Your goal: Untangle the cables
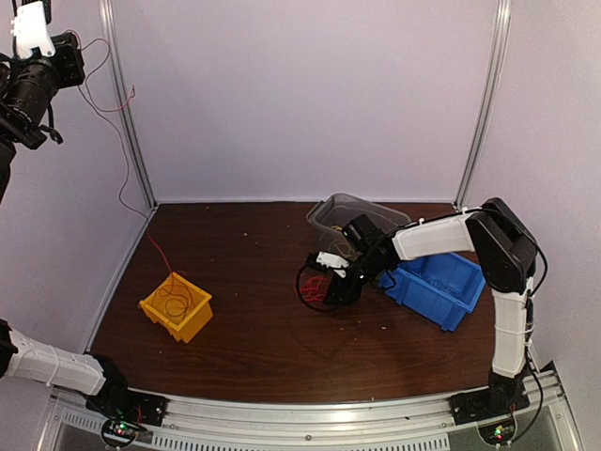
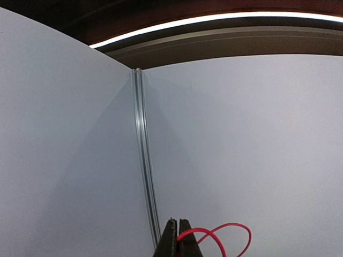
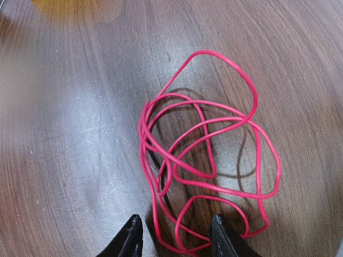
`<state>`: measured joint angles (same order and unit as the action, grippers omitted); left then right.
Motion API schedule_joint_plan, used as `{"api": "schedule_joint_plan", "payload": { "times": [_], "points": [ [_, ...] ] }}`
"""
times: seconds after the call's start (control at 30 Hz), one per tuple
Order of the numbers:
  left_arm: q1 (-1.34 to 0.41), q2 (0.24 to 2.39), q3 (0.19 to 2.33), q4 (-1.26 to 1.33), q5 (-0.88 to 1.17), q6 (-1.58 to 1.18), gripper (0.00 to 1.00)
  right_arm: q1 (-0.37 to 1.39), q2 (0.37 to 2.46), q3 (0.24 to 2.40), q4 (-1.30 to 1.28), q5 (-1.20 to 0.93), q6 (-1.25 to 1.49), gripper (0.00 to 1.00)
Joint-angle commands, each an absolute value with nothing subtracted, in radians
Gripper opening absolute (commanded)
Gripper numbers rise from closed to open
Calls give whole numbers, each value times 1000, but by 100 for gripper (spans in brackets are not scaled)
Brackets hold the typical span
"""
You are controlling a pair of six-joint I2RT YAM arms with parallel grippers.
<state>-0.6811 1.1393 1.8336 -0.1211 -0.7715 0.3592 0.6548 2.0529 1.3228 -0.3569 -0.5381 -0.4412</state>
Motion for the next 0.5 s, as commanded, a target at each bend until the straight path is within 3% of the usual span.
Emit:
{"api": "schedule_joint_plan", "payload": {
  "times": [0.0, 0.47],
  "points": [
    [-676, 1143, 1813, -69, -820, 425, 0, 645, 2068, 1281, -459, -493, -433, 45],
    [-676, 991, 1477, -224, -860, 189, 0, 645, 2074, 1273, -459, -502, -434, 46]
  ]
}}
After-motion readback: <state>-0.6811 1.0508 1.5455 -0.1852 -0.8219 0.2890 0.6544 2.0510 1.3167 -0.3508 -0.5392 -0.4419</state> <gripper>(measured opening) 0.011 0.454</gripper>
